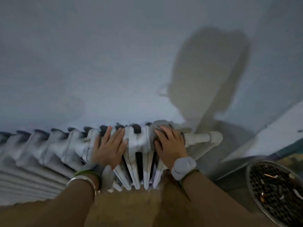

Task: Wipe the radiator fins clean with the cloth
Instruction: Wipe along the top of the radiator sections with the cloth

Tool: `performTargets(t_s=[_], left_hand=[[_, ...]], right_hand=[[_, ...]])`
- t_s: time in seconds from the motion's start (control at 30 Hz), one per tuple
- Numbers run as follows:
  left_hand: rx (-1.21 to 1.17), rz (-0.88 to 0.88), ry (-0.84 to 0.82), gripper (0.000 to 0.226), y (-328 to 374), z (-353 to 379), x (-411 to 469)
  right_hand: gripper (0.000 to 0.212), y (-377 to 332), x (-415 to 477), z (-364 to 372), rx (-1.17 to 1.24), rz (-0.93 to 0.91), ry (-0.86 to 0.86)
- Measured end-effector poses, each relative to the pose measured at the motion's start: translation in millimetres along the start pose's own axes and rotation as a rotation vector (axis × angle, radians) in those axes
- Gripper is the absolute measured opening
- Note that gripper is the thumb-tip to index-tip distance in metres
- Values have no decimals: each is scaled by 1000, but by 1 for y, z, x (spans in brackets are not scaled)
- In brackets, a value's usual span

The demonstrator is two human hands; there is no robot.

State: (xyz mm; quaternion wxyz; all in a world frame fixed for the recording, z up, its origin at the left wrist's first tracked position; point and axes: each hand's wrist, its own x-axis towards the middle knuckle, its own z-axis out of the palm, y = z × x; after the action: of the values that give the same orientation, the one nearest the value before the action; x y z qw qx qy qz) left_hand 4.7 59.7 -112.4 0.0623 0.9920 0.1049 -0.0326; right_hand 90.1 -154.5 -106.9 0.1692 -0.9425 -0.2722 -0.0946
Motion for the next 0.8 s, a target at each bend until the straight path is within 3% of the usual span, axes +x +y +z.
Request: performTargets(t_s=[0.07,0.23,0.43,0.57,0.7,0.77,0.8], left_hand=[[22,-19,112,65,1,4,0],[-91,-148,196,80,10,7,1],[-101,-111,305,72,10,9,0],[-124,-72,307,85,9,8,13],[-156,-78,382,56,13,6,20],[-138,-92,366,46,16,3,20],[-134,-63,433,45,11,15,15]], right_hand=[[41,0,1,4,12,-14,38],[35,0,7,13,110,-45,185],[39,-2,5,23,89,-53,237],[38,-2,6,29,147,-47,306],[37,-7,6,34,111,-31,377],[46,-9,9,32,105,-1,354],[52,-16,0,44,94,0,369]])
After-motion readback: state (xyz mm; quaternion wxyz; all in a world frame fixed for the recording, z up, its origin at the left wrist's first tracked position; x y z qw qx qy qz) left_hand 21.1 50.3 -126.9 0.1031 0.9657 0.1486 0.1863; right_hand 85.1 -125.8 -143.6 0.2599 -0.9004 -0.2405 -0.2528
